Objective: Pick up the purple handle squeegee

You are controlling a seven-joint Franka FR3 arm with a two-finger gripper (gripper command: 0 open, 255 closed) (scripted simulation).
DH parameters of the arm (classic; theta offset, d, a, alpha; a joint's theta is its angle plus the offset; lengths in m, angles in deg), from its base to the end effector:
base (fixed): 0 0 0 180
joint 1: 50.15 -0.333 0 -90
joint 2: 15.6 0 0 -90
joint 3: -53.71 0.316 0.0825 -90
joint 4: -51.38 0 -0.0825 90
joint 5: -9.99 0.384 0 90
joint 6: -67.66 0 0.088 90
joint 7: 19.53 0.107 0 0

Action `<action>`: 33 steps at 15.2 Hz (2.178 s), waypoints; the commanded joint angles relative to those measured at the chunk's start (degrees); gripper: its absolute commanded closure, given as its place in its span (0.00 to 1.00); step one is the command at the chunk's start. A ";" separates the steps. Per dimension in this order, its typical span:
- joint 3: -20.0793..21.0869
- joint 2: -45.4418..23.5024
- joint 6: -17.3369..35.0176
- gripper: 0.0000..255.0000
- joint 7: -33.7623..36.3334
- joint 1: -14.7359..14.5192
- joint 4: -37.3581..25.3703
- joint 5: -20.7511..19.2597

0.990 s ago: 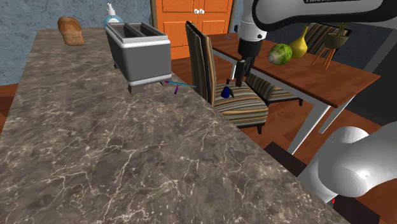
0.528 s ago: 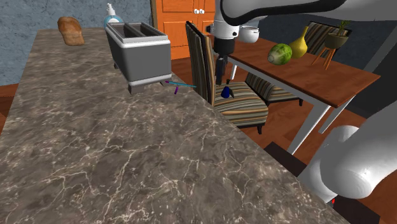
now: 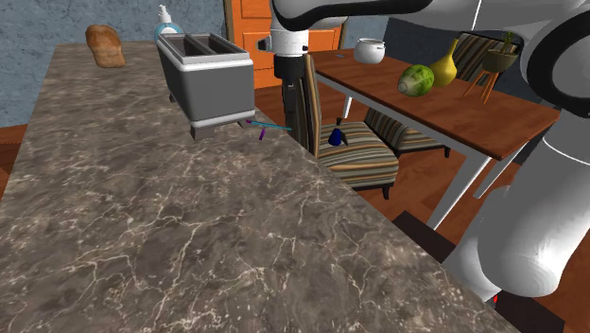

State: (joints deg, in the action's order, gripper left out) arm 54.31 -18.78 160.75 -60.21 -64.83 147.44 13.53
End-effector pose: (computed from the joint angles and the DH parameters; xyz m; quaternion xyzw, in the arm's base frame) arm 0.5465 0.1557 0.5481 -0.8830 -0.4653 0.0455 0.0420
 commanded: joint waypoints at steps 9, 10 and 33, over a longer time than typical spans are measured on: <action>2.28 -8.19 -0.15 0.00 -7.63 -1.71 -6.59 1.75; 2.28 -8.18 0.62 0.00 -7.69 -1.71 -5.80 1.76; 2.22 -8.79 -6.08 1.00 -7.11 -1.74 -13.13 1.73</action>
State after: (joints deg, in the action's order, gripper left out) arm 56.51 -27.32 155.64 -67.42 -66.56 135.34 15.27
